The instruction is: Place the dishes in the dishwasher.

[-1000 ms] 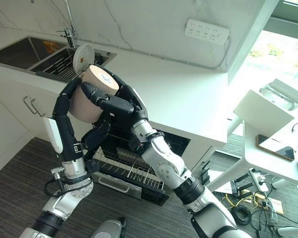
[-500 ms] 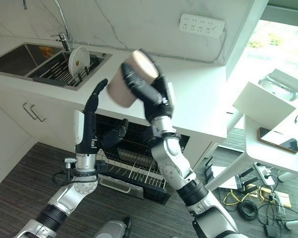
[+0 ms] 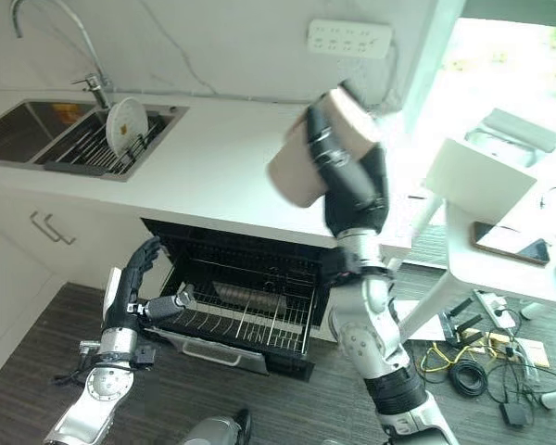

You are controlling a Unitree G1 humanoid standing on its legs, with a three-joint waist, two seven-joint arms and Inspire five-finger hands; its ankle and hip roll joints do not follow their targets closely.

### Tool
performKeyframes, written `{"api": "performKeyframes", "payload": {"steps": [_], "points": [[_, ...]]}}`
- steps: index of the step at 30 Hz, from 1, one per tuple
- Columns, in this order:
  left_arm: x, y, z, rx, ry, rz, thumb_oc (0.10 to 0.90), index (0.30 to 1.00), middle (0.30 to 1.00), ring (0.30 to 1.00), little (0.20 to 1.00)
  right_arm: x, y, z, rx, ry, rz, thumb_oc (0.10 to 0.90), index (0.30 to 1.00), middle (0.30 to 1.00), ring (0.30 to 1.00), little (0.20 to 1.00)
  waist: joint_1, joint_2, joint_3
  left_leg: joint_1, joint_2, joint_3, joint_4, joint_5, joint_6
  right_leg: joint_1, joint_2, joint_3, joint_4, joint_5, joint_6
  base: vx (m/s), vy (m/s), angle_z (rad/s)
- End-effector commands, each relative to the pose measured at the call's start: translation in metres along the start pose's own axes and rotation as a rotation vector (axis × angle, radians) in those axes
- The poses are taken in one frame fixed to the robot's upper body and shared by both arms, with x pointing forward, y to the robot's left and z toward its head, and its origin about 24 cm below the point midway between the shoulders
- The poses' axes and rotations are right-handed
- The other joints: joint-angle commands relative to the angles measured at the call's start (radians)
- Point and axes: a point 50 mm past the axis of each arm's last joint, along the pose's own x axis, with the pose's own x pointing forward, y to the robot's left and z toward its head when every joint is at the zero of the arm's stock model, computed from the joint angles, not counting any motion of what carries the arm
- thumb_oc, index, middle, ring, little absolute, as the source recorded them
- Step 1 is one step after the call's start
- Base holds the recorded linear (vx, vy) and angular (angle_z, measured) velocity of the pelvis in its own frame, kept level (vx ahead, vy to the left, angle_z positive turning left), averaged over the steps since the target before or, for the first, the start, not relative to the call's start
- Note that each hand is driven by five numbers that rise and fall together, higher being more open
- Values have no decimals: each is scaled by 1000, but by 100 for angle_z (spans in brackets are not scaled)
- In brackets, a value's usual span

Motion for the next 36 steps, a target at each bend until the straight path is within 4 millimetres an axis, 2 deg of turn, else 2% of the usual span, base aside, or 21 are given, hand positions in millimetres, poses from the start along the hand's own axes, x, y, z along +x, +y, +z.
{"api": "performKeyframes", "payload": {"steps": [1,2,3,8,15,20,26,36], "points": [[21,19,51,60,-309,-34,800,900,900,900,900,11,28,14,-43,-75,254,400,300,300,300,300,20,-17,-68,35,68,-8,26,-146,-34,-17,-51,13,-30,-45,48,-1,23,12],[20,19,50,66,-308,-38,800,900,900,900,900,10,27,13,-49,-73,255,400,300,300,300,300,21,-17,-68,34,67,-9,26,-146,-34,-17,-51,12,-30,-44,49,3,29,17],[17,22,36,173,-278,-64,800,900,900,900,900,4,19,-2,-135,-14,271,400,300,300,300,300,30,-14,-69,23,66,-14,26,-140,-32,-21,-56,2,-30,-42,52,6,24,15],[9,29,11,376,-247,-78,800,900,900,900,900,0,3,-19,-209,86,268,400,300,300,300,300,36,-10,-66,7,66,-15,26,-132,-35,-30,-62,-5,-30,-36,57,24,32,3],[8,32,0,535,-254,-107,800,900,900,900,900,6,-1,-37,-396,175,316,400,300,300,300,300,49,-4,-51,-15,62,-31,26,-117,-39,-44,-69,-8,-30,-24,61,27,27,6],[17,28,16,629,-359,-204,800,900,900,900,900,19,-9,-40,-605,241,372,400,300,300,300,300,53,-7,-20,-40,59,-42,26,-106,-38,-70,-70,-5,-30,-8,66,-6,-1,7],[28,28,30,685,-424,-235,800,900,900,900,900,26,-32,-45,-709,358,380,400,300,300,300,300,48,-3,17,-55,54,-49,26,-95,-41,-87,-76,0,-30,10,73,-9,5,4],[41,24,49,728,-499,-276,800,900,900,900,900,37,-53,-41,-851,393,336,400,300,300,300,300,44,7,86,-92,37,-61,26,-80,-39,-121,-86,5,-30,35,81,-50,2,5]]}}
